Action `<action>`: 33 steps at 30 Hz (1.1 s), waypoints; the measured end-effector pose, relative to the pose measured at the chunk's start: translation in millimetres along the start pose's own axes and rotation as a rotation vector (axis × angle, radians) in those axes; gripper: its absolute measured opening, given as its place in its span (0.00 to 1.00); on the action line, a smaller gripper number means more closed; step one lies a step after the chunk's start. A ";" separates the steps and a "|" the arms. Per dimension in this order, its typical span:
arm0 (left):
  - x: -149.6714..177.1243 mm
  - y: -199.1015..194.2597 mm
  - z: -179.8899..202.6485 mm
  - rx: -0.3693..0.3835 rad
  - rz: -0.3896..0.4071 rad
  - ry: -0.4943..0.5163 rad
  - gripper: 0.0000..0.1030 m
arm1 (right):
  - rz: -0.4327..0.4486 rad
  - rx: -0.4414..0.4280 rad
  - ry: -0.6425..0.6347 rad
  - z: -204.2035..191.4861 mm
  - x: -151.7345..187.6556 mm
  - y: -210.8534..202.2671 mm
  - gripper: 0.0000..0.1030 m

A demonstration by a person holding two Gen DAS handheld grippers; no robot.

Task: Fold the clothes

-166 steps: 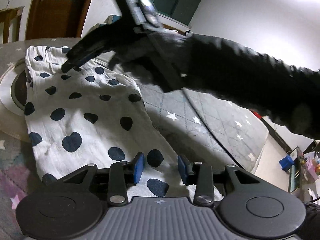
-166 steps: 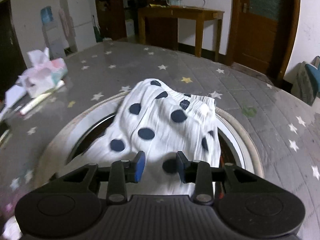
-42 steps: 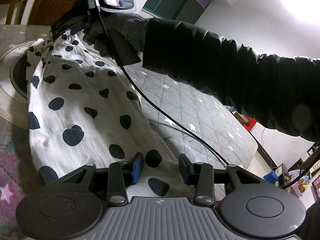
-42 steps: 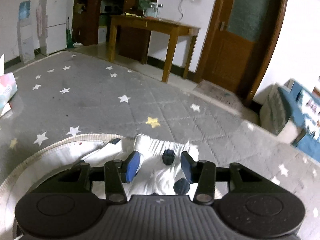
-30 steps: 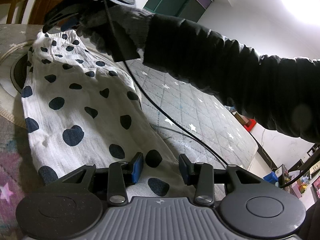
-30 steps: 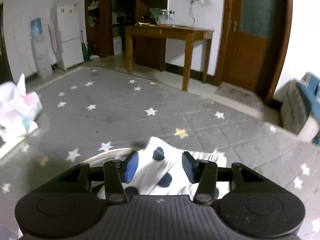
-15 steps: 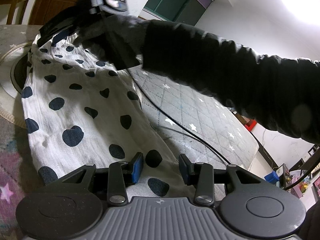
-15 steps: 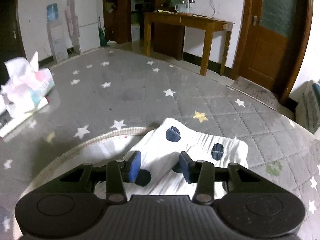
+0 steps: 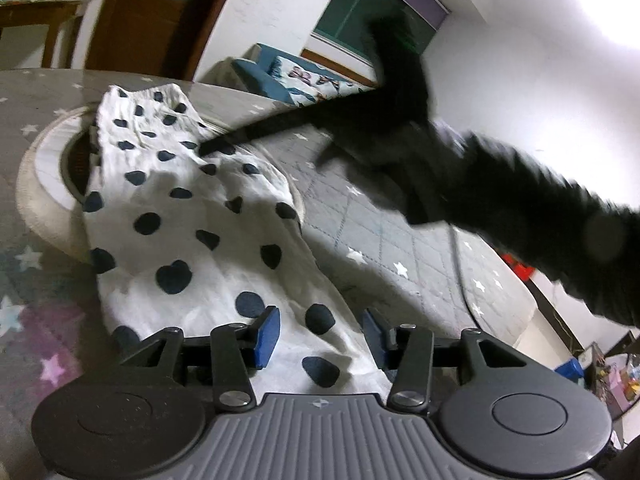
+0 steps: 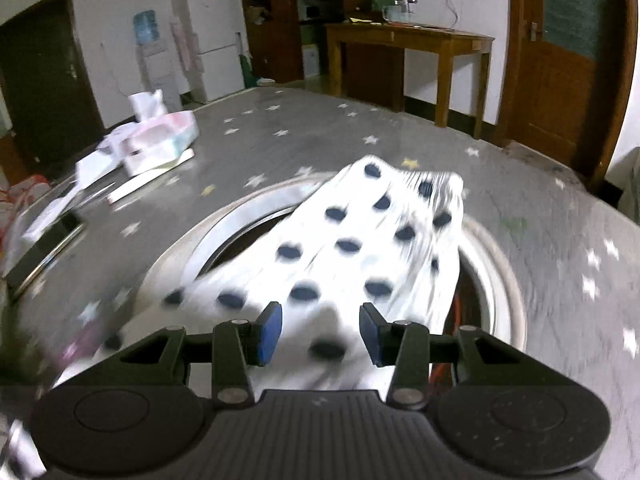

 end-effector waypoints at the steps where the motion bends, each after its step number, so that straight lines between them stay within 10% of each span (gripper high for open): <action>1: 1.5 -0.8 0.1 -0.008 -0.002 -0.003 0.48 | -0.002 0.001 0.000 -0.5 8.0 -3.8 0.42; 33: 9.8 -38.7 -8.3 -0.208 0.101 -0.075 0.41 | 0.081 -0.106 -0.142 -89.9 85.2 -83.4 0.49</action>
Point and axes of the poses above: each gripper's, at about its wrist camera, not at the fingertips, and y roughly the way its jaws point, z to its right, x to its underside, the point moved 3 cm from there along y, roughly the way its jaws point, and after that the axes turned 3 degrees about -z, right-handed, at the moved point
